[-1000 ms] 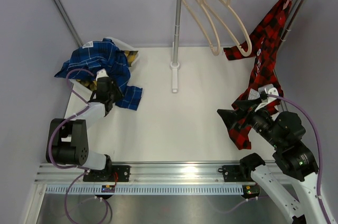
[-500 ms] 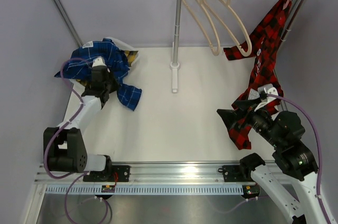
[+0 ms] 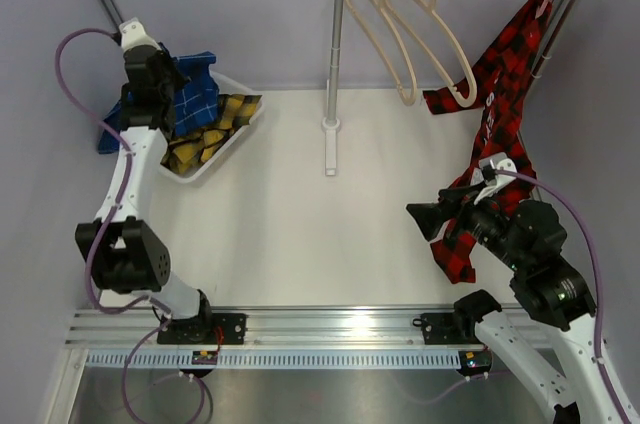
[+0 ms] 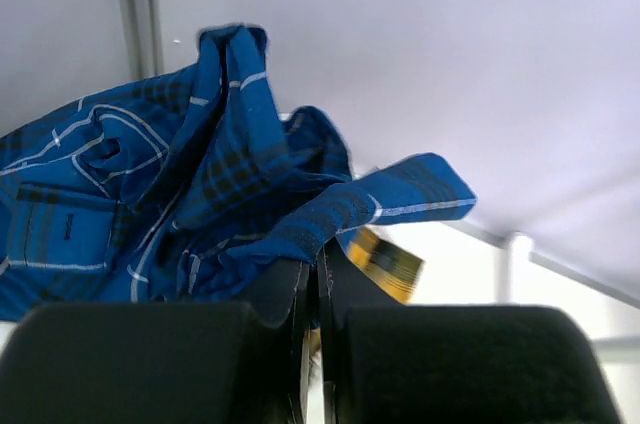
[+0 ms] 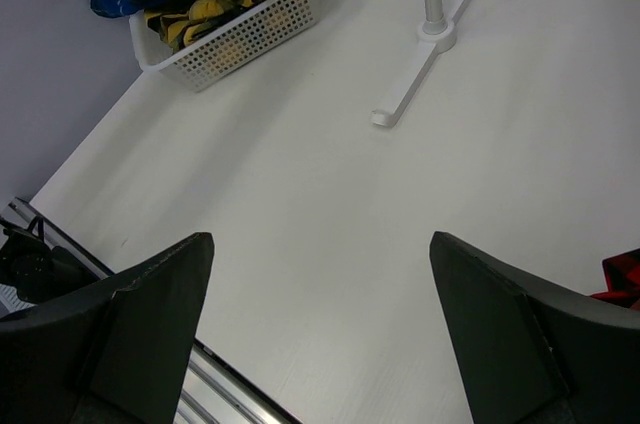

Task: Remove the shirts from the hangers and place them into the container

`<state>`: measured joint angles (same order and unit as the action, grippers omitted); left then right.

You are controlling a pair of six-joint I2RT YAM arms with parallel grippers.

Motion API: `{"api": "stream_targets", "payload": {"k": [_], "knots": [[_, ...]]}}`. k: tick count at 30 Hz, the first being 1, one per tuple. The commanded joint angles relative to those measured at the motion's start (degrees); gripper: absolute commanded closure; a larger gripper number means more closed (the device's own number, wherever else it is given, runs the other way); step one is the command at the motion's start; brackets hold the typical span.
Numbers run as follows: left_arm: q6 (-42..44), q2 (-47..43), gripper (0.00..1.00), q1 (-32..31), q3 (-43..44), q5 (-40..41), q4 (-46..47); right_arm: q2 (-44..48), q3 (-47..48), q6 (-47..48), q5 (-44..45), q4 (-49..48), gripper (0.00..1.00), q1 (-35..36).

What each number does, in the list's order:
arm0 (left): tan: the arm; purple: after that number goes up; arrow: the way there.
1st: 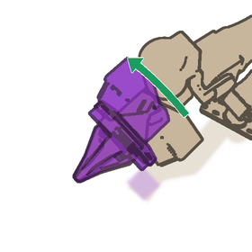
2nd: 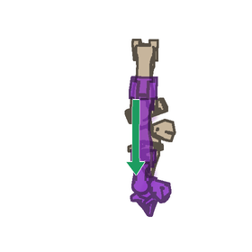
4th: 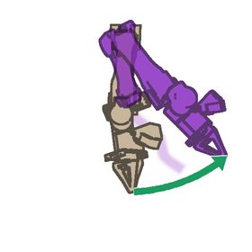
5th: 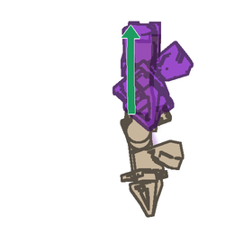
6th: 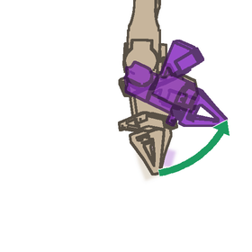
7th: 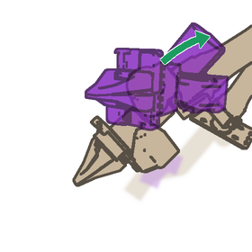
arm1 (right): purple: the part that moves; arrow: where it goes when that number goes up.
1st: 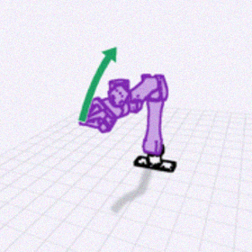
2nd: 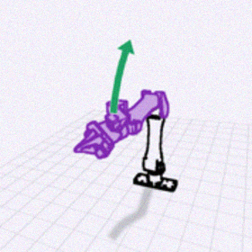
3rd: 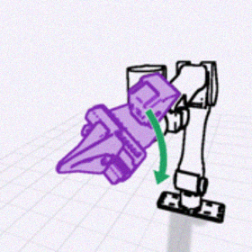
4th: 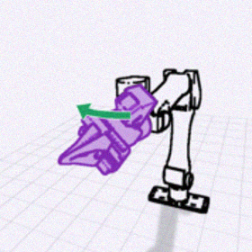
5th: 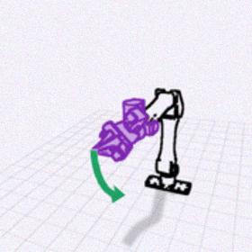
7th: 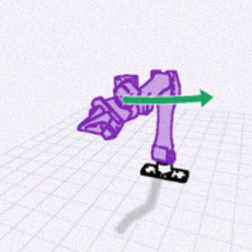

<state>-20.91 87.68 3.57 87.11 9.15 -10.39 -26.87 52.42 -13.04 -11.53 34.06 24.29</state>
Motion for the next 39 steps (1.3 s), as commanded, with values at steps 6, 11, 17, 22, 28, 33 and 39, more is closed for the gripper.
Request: {"api": "stream_targets", "payload": {"k": [6, 11, 17, 22, 28, 33, 39], "knots": [[3.07, 16.28, 0.93, 1.96, 2.45, 4.65, 0.83, -4.06, 0.92, 1.17, 0.72, -1.28, 0.00, 0.67], [0.52, 22.88, 0.93, 1.96, 1.58, 3.07, -3.40, -5.03, 0.93, 1.17, 0.72, -1.11, 0.01, 0.67], [0.42, 24.55, 0.79, 1.96, -1.68, 2.90, -5.51, -4.51, 0.66, 0.91, -0.16, -1.37, 0.00, 0.67], [1.48, 21.76, 0.58, 1.96, 0.86, -0.79, -9.64, -3.63, 0.57, 0.73, -0.42, -1.28, 0.01, 0.67], [-0.62, 9.03, 0.21, 1.96, 1.48, -1.85, -10.70, -2.22, 0.31, 0.56, -0.69, -1.28, 0.01, 0.67], [-2.47, 2.50, 0.10, 2.05, 1.22, 1.39, -12.01, -1.60, 0.31, 0.47, -1.21, -1.28, 0.00, 0.67], [-6.94, -1.81, 0.08, 3.89, -3.26, 11.14, -12.46, -0.81, 0.22, 0.56, -1.30, -1.02, 0.01, 0.67]]}}
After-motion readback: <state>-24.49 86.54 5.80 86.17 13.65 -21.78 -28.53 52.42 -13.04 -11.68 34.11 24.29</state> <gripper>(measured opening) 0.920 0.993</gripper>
